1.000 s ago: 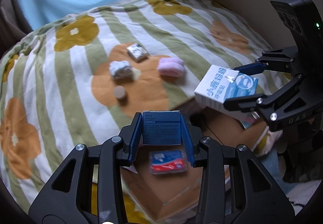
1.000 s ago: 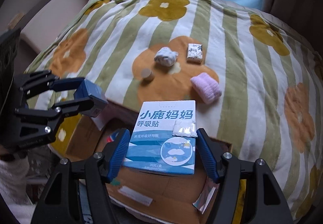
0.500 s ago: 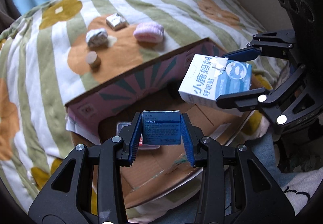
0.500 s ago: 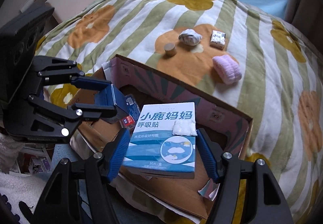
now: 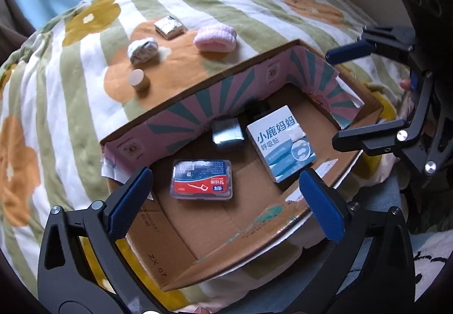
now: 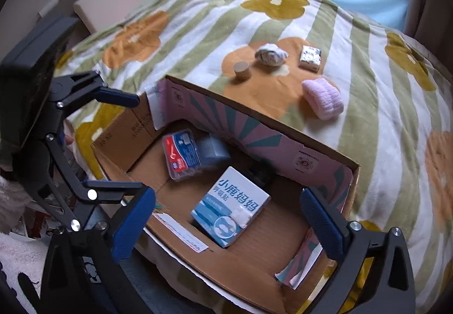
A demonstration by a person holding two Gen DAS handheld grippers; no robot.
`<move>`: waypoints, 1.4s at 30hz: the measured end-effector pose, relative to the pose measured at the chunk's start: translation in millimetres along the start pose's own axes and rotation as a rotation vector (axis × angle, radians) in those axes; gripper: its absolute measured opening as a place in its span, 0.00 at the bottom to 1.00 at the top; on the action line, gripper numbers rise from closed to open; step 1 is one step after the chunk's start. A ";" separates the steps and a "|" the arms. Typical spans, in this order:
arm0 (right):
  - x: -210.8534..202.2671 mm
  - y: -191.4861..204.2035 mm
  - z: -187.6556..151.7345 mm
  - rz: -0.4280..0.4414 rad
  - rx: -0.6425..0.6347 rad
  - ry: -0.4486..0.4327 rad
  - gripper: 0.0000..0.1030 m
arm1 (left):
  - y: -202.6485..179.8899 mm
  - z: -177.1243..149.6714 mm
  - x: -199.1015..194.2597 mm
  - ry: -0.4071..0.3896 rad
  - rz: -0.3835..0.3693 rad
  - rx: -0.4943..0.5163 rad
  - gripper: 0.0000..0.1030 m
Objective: Organize objects
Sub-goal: 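Lower both held boxes into the cardboard box and open both tools, then grasp the white sock bundle with the left tool while the right tool grasps the pink towel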
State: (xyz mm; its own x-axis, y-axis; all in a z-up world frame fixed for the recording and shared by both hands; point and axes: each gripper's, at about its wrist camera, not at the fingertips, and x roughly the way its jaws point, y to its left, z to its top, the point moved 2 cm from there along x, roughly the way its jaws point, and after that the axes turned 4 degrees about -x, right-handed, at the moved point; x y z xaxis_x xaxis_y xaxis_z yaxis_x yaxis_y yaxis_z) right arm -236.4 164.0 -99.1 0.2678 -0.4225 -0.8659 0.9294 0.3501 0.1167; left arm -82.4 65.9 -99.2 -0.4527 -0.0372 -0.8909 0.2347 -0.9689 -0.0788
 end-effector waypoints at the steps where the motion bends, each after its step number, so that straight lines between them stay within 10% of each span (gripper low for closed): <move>1: 0.1 -0.4 -0.7 -0.005 -0.005 0.002 0.99 | 2.0 0.8 0.2 -0.007 -0.008 -0.009 1.00; 27: -31.1 -29.0 40.5 -0.138 -0.040 -0.028 0.99 | 27.0 64.6 -55.3 -0.172 0.008 -0.029 1.00; 42: -4.6 -97.1 111.1 -0.181 -0.017 -0.078 0.99 | 90.0 163.5 8.5 -0.156 0.044 -0.037 1.00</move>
State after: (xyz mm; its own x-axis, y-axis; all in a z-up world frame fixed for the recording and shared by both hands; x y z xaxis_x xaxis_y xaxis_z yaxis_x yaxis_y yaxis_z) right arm -299.7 39.1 -52.3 0.1160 -0.5430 -0.8317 0.9600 0.2761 -0.0464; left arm -205.8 -61.6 -40.7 -0.5687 -0.1194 -0.8139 0.2873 -0.9559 -0.0606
